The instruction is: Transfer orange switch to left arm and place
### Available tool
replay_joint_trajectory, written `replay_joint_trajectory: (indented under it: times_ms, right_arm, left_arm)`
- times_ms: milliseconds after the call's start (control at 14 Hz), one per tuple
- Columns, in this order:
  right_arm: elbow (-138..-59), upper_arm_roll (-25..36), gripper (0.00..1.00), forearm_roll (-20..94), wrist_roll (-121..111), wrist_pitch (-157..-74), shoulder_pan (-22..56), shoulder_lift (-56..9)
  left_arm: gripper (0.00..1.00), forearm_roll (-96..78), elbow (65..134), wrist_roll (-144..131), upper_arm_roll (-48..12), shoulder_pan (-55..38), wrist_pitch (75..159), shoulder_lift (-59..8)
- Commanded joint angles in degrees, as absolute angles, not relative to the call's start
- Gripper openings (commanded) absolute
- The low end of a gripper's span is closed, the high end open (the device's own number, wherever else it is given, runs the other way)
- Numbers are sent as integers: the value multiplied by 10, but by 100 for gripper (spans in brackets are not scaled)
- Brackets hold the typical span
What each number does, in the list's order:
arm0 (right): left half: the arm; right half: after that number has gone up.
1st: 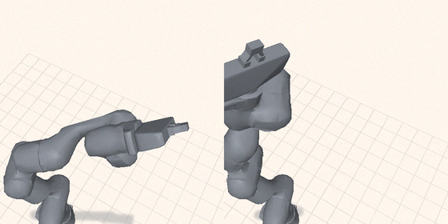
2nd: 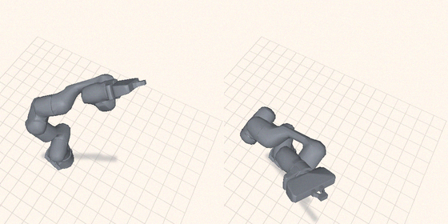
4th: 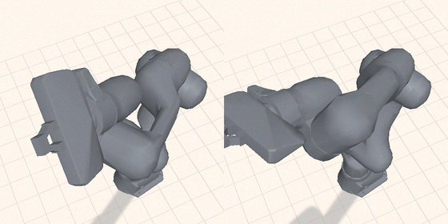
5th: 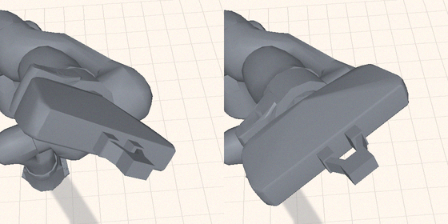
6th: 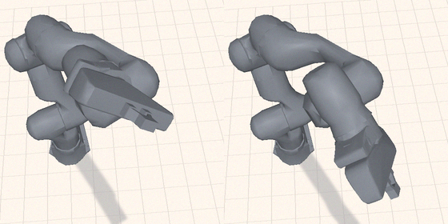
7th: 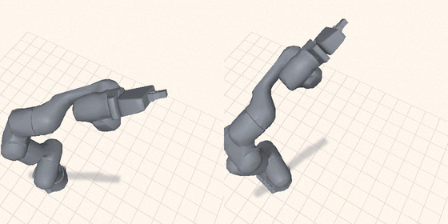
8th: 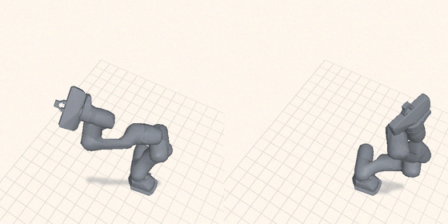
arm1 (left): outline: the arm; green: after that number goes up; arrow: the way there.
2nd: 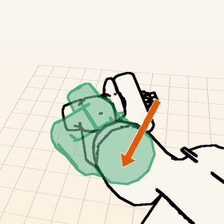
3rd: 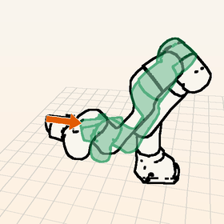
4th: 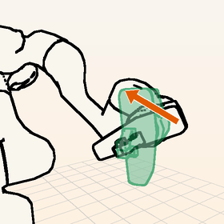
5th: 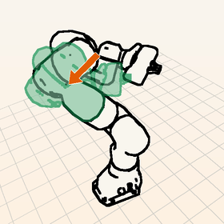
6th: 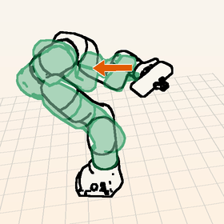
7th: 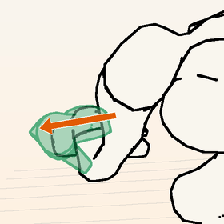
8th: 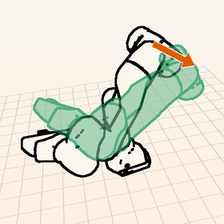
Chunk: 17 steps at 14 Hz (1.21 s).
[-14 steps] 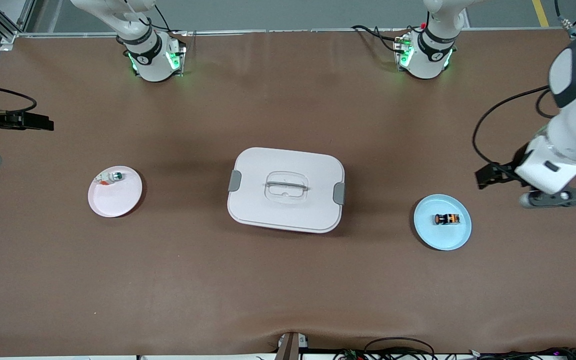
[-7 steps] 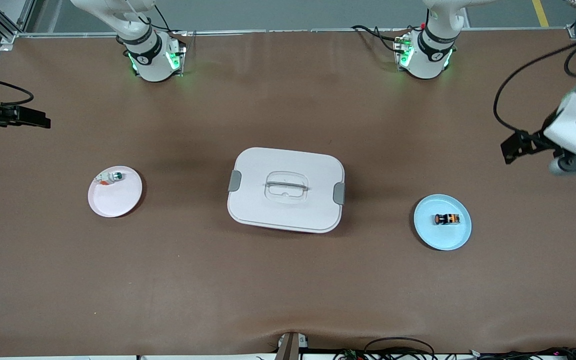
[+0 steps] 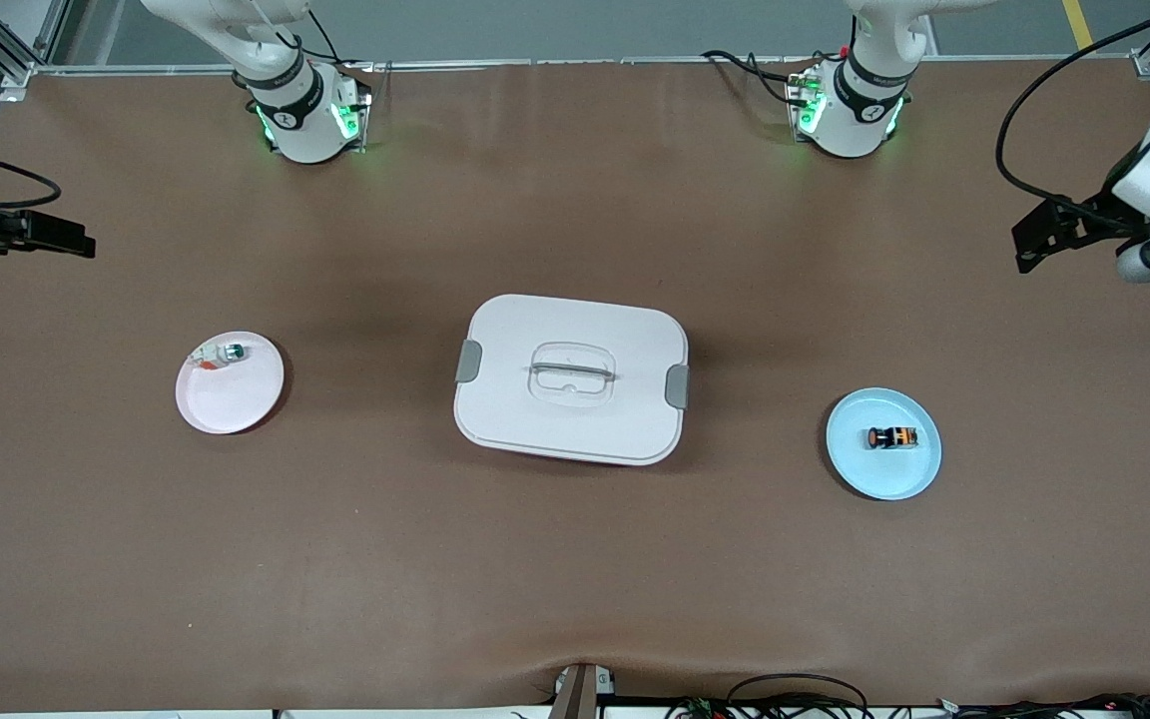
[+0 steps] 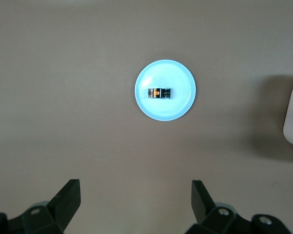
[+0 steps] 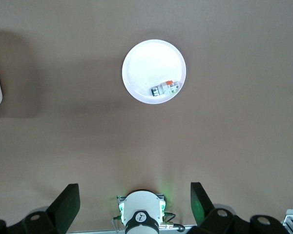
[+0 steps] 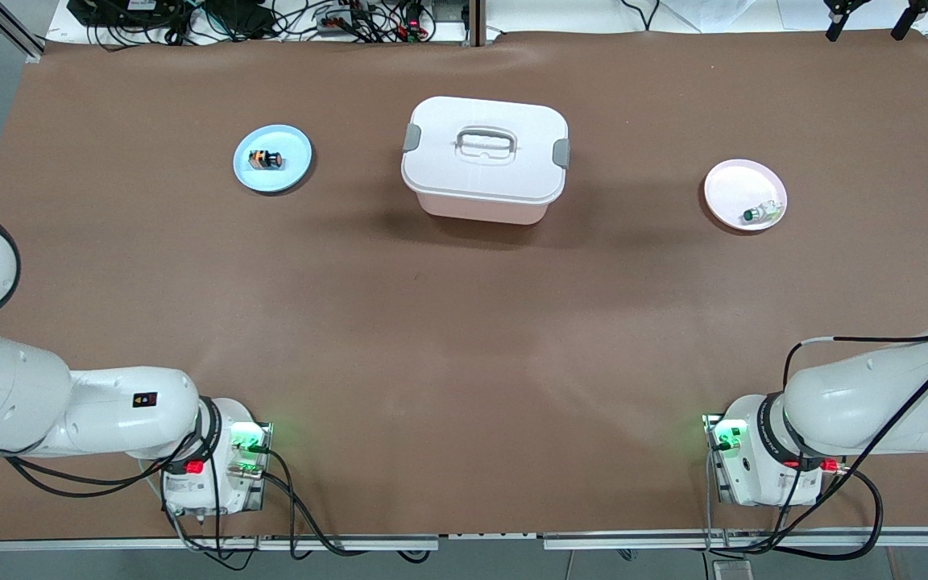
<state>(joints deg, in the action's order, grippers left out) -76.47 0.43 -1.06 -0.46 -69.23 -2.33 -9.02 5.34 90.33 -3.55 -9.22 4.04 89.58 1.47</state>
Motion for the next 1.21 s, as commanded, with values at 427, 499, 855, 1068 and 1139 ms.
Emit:
replay_joint_trajectory:
  times_ms: [427,499,855,1068,1139]
  right_arm:
    - [-822,1,100,1,7,-733,-28,-35]
    - [-823,1,100,1,12,-734,-28,-33]
    - [-824,-2,100,1,49,-737,-25,-32]
    - [-857,-2,100,1,49,-765,-25,-5]
    - [-883,-2,100,1,49,-785,-25,14]
  left_arm:
    - [100,9,956,0,-72,33,884,76]
    - [100,9,955,-10,-77,33,882,76]
    - [100,16,951,-76,-93,35,875,72]
    - [100,17,948,-76,-93,36,875,69]
    - [100,17,943,-69,-93,37,875,68]
